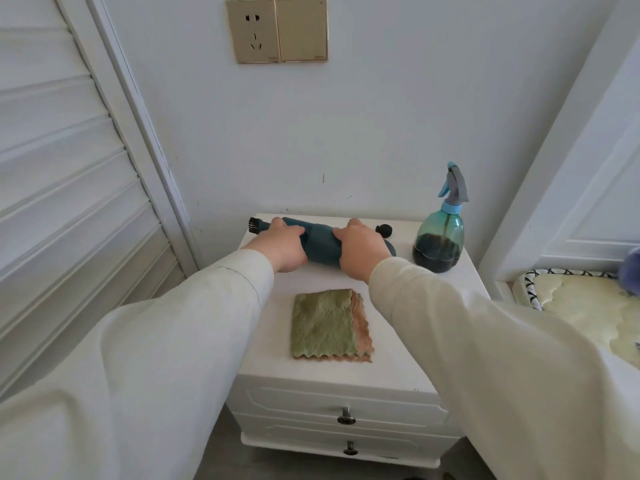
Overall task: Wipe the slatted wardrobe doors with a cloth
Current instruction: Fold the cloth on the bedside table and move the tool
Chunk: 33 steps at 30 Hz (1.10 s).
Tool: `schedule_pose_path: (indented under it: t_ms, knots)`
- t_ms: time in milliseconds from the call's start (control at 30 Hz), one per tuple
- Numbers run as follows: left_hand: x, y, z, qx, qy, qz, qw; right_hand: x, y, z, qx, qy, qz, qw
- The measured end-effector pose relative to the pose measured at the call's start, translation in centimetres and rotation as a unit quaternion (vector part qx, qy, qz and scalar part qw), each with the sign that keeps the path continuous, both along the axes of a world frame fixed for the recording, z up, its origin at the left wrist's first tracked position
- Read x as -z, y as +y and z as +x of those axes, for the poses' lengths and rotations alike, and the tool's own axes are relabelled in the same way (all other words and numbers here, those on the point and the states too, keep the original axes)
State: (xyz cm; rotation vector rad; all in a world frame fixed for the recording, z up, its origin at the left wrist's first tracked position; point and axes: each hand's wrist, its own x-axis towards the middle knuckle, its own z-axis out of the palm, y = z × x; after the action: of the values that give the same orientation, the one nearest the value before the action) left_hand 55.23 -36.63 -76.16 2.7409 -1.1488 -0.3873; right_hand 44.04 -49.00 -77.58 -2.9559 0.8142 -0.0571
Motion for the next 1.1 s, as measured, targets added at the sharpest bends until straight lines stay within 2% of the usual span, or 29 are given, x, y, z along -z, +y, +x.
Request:
schedule_pose_path:
  t_ms: [167, 333, 467, 600, 700, 767, 833, 900, 967, 1033, 1100]
  knots:
    - [0.6, -0.5, 3.5, -0.027, -0.005, 0.017, 0.999, -0.1, -0.4, 3.8, -0.005, 0.005, -0.004, 1.000]
    - [1.7, -1.5, 5.6, -0.031, -0.029, 0.041, 0.998, 1.3, -0.3, 5.6, 0.020, -0.051, -0.003, 0.998]
    - [1.9, -1.9, 5.7, -0.028, -0.026, 0.013, 0.999, 0.8, -0.8, 6.1, 0.025, -0.031, -0.027, 0.999]
    - [1.7, -1.1, 4.7, -0.030, 0.025, -0.028, 0.999, -0.6, -1.2, 5.7, 0.019, 0.000, -0.016, 1.000]
    - [1.5, 0.6, 3.4, -0.050, 0.060, -0.086, 0.993, -0.3, -1.0, 4.4, -0.003, -0.063, -0.018, 0.998]
    - [1.5, 1.8, 2.5, -0.052, 0.154, -0.031, 0.986, -0.4, 0.0, 2.9, 0.003, -0.083, 0.034, 0.996]
    - [1.5, 2.7, 1.7, -0.034, 0.244, 0.058, 0.967, -0.4, 0.9, 1.4, -0.037, -0.027, 0.133, 0.990]
    - [1.5, 2.8, 0.9, -0.002, 0.237, 0.120, 0.964, -0.6, 1.9, -0.2, -0.085, 0.089, 0.190, 0.974]
    - [1.6, 2.8, -0.2, 0.028, 0.174, 0.160, 0.971, -0.7, 2.6, -1.1, -0.104, 0.176, 0.160, 0.966]
    - [2.0, 2.7, -1.2, 0.031, 0.128, 0.163, 0.978, -0.5, 2.9, -1.2, -0.106, 0.196, 0.123, 0.967]
    - [2.1, 3.1, -1.5, -0.001, 0.140, 0.115, 0.983, -0.4, 3.3, -0.8, -0.108, 0.192, 0.120, 0.968]
